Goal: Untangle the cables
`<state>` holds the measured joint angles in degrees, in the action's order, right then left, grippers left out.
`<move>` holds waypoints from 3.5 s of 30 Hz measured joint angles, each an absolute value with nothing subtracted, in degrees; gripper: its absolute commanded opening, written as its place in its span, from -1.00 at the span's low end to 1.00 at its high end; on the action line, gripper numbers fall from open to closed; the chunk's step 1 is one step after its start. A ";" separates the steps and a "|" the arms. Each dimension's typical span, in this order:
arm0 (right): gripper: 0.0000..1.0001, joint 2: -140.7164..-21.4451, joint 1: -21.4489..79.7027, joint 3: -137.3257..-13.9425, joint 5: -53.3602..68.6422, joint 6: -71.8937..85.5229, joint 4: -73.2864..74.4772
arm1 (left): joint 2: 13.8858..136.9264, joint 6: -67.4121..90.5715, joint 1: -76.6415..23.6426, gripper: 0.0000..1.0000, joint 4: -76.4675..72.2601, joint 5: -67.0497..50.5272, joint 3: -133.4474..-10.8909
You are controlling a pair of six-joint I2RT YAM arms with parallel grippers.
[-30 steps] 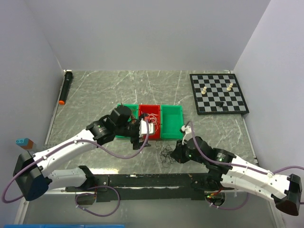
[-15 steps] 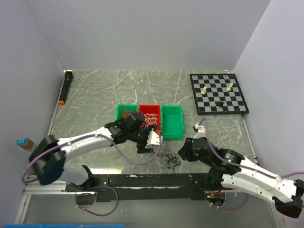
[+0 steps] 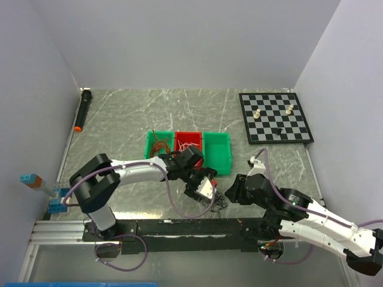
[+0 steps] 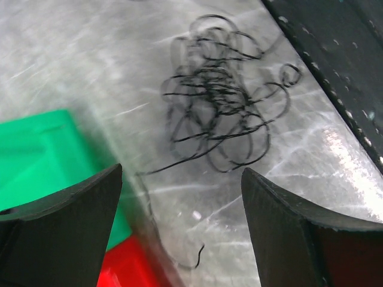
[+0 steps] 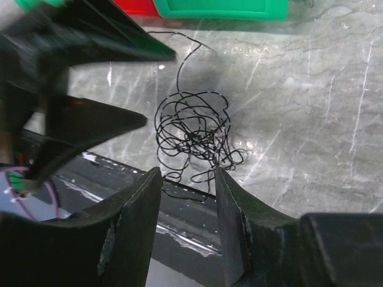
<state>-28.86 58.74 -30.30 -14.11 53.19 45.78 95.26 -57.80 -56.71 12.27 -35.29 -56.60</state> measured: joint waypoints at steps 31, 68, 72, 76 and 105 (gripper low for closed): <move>-0.07 -37.19 58.74 -27.62 -9.23 49.17 38.17 | 85.65 -51.13 -61.23 -0.75 9.15 -30.06 -52.16; -0.13 -39.13 58.74 -22.79 -7.46 49.89 35.31 | 101.45 -63.42 -58.43 -0.99 2.46 -25.80 -52.75; -0.16 -41.12 58.74 -22.79 -7.46 49.91 35.29 | 101.01 -62.04 -58.41 -0.99 2.92 -25.61 -52.71; -0.30 -43.07 58.74 -22.79 -7.51 49.93 35.05 | 96.99 -57.47 -58.41 -0.99 5.96 -25.12 -52.34; -0.74 -50.48 58.74 -22.81 -14.98 52.82 32.97 | 60.36 -47.33 -44.56 -0.99 35.31 -23.11 -70.91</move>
